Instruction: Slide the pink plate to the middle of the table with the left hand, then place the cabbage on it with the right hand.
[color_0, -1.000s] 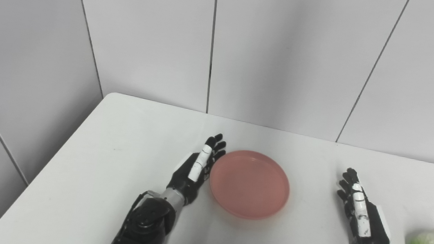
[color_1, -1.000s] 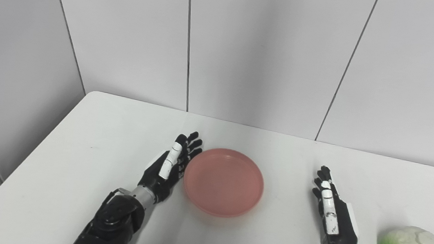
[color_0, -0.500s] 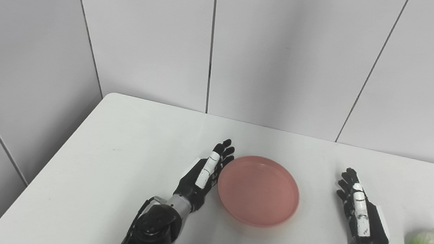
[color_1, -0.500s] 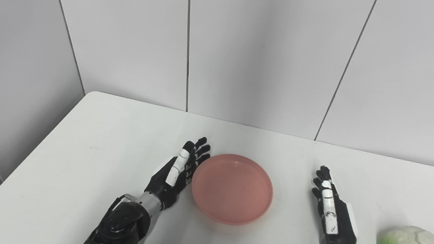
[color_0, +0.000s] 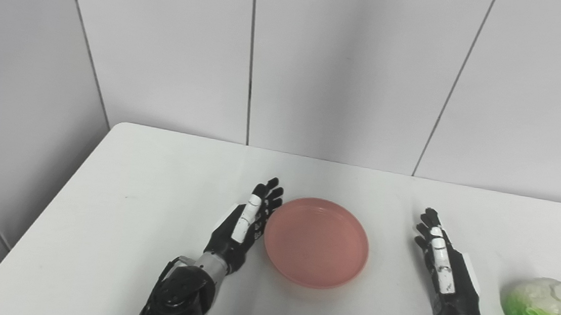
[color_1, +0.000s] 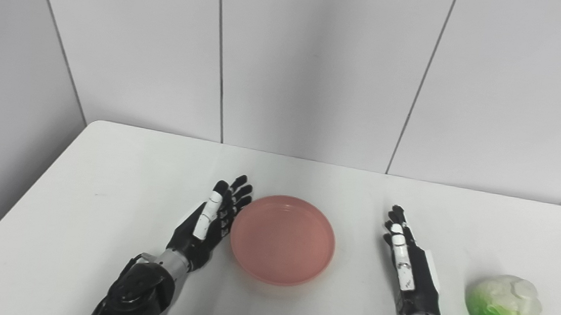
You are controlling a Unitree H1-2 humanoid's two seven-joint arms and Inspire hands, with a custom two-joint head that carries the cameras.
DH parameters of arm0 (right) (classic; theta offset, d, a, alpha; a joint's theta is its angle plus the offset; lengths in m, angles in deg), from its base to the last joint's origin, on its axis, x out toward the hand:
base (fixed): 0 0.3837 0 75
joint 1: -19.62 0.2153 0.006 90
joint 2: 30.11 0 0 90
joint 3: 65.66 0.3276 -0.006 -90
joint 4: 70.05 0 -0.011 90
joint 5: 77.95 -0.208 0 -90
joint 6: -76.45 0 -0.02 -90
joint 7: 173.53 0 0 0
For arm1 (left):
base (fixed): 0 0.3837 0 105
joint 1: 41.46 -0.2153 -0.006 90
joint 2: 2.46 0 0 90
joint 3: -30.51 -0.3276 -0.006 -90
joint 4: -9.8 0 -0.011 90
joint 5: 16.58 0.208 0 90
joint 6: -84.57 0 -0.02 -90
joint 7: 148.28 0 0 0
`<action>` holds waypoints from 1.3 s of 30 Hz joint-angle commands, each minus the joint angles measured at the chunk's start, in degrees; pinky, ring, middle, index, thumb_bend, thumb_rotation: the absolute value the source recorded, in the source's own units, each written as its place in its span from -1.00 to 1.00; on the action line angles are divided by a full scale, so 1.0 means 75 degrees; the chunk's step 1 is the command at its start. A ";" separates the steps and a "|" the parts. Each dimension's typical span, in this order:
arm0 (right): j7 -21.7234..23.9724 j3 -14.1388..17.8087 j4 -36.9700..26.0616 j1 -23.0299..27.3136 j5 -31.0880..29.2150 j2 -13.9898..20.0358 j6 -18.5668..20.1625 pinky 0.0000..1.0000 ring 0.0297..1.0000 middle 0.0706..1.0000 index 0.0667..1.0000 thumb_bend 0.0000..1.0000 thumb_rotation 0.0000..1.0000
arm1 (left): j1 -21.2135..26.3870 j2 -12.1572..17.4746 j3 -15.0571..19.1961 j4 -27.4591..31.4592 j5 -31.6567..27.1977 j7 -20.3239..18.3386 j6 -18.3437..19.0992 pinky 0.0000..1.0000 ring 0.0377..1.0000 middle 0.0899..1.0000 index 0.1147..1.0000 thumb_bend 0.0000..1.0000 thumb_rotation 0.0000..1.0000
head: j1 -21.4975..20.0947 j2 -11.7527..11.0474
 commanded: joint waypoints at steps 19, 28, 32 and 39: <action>-0.1018 -0.0341 -0.3091 0.0755 0.3599 0.0685 0.0579 0.52 0.60 0.62 0.72 0.65 0.76 | -0.0266 0.0319 0.0271 0.0040 -0.0164 -0.0353 0.0128 1.00 1.00 1.00 1.00 0.61 1.00 | -0.1536 -0.0124; -0.0460 -0.0005 -0.4426 0.0841 0.4025 0.1496 0.1245 0.51 0.64 0.69 0.75 0.91 0.64 | -0.0376 0.0439 0.0299 0.0227 -0.0113 -0.0381 0.0272 0.98 0.98 0.99 1.00 0.62 1.00 | -0.1946 -0.0174; -0.0254 0.0282 -0.4745 0.0778 0.4015 0.2020 0.1273 0.54 0.71 0.75 0.80 0.96 0.49 | -0.0399 0.0511 0.0337 0.0204 -0.0149 -0.0455 0.0263 0.98 0.97 0.98 0.99 0.64 1.00 | -0.2074 -0.0181; 0.0151 0.0836 -0.5032 0.0455 0.4278 0.2854 0.1632 0.63 0.78 0.81 0.83 1.00 0.37 | -0.0428 0.0595 0.0435 0.0187 -0.0225 -0.0547 0.0283 0.95 0.94 0.95 0.97 0.66 1.00 | -0.2310 -0.0188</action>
